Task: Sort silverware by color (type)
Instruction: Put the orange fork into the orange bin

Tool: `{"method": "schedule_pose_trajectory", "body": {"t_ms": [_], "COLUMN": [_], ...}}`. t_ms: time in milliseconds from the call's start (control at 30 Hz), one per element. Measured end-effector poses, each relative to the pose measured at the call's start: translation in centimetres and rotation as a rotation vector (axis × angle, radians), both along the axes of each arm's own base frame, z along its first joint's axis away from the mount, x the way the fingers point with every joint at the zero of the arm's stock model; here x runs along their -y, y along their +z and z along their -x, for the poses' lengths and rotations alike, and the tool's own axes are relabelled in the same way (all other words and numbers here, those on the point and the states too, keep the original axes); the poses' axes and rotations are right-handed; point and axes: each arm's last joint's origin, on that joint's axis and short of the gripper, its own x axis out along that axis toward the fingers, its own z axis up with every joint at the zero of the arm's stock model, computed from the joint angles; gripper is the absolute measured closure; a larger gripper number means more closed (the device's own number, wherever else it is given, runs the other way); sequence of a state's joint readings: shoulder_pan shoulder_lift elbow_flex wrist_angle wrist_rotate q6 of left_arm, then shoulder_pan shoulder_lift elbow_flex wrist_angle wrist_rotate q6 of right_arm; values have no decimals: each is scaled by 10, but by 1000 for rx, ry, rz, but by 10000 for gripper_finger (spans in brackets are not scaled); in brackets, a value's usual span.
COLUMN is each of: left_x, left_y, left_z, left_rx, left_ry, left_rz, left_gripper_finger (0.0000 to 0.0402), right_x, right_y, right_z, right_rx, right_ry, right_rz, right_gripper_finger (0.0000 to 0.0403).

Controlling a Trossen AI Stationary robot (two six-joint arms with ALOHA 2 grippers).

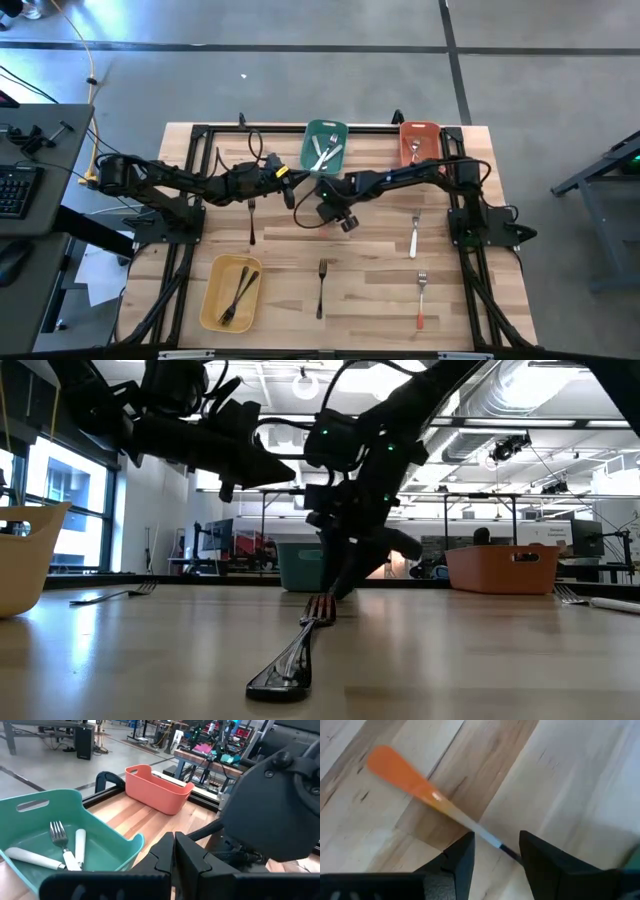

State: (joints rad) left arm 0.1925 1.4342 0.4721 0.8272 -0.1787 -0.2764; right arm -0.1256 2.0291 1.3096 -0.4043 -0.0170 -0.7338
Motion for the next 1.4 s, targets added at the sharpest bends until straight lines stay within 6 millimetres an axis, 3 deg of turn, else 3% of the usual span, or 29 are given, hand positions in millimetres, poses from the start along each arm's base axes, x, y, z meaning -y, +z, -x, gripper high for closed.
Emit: {"method": "schedule_pose_trajectory", "body": {"t_ms": [300,867,1133,1400], "left_x": [0,0,0,2], "left_y": [-1,-2,-2,-2], "left_z": [0,0,0,0], "left_rx": [-15,-19,-21,-23], "left_ry": [0,-12,-12,-23], "left_rz": [3,6,6,6], "left_gripper_finger": [394,394,394,394], "right_x": [9,7,9,18], "right_y": [-4,-5,11,58], "right_z": [9,31,56,72], "right_rx": [-134,-346,-489,-399], "right_ry": [-124,-303,-397,-460], "right_rz": [-76,-155,-212,-225], "right_gripper_finger": [266,386,401,402]}}
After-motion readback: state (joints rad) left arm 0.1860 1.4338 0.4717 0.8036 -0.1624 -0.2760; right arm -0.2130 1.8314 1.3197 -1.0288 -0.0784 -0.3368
